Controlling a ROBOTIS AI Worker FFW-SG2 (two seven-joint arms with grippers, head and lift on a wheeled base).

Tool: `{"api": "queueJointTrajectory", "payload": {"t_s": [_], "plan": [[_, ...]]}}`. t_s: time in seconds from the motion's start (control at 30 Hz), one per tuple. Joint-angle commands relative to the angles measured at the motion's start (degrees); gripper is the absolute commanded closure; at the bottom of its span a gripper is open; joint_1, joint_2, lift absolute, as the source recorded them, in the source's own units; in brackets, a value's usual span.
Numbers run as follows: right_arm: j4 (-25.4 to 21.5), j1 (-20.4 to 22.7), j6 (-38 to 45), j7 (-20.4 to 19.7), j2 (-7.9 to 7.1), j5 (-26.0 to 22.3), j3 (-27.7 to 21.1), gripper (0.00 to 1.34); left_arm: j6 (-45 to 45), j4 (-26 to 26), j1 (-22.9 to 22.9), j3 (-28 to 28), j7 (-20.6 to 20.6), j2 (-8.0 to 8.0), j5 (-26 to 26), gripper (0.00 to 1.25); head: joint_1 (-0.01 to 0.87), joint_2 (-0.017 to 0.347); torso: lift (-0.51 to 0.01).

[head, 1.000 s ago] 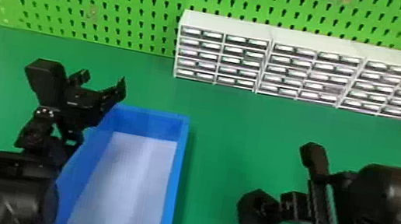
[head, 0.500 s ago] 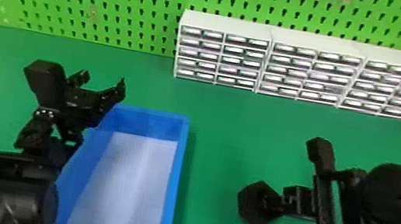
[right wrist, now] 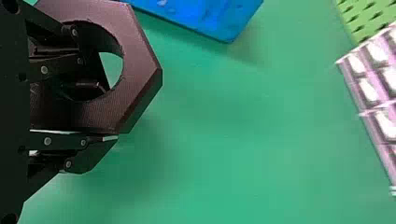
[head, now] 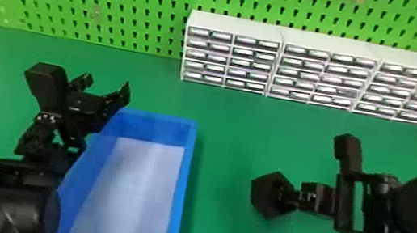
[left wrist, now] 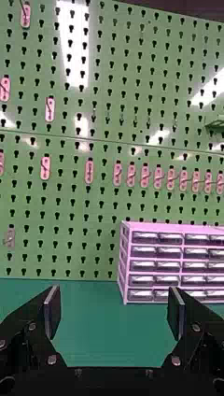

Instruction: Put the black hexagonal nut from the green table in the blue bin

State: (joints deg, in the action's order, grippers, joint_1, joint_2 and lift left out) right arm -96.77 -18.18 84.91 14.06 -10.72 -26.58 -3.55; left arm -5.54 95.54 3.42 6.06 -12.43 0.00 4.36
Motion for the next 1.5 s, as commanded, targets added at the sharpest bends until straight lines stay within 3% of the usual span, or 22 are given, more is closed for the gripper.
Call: {"api": "queueJointTrajectory", "payload": {"t_s": [0.0,0.3,0.9,1.27,1.47], "plan": [[-1.58,1.04,-4.32,0.0,0.7,0.3,-1.72,1.03,0.0,0.0,0.0,-0.09,0.04,-0.15,-0.05,0.37,0.686,0.051,-0.097],[-3.77,3.42,-14.6,0.0,1.5,1.35,-2.95,1.03,0.0,0.0,-0.08,-0.09,0.13,-0.15,-0.05,0.37,0.686,0.051,-0.097],[-5.18,7.28,-36.57,0.0,1.32,0.91,-1.19,1.04,0.0,0.0,-0.17,-0.26,0.39,-0.15,0.12,0.37,0.686,0.051,-0.097],[-4.12,4.65,-41.32,0.18,-0.35,1.97,4.52,1.04,0.0,0.0,0.0,-0.61,0.92,-0.15,0.12,0.37,0.686,0.051,-0.097],[-2.72,2.27,-41.76,2.02,-0.35,1.88,7.07,1.04,0.0,0.0,0.0,-0.7,1.01,-0.15,0.12,0.37,0.686,0.051,-0.097]]}}
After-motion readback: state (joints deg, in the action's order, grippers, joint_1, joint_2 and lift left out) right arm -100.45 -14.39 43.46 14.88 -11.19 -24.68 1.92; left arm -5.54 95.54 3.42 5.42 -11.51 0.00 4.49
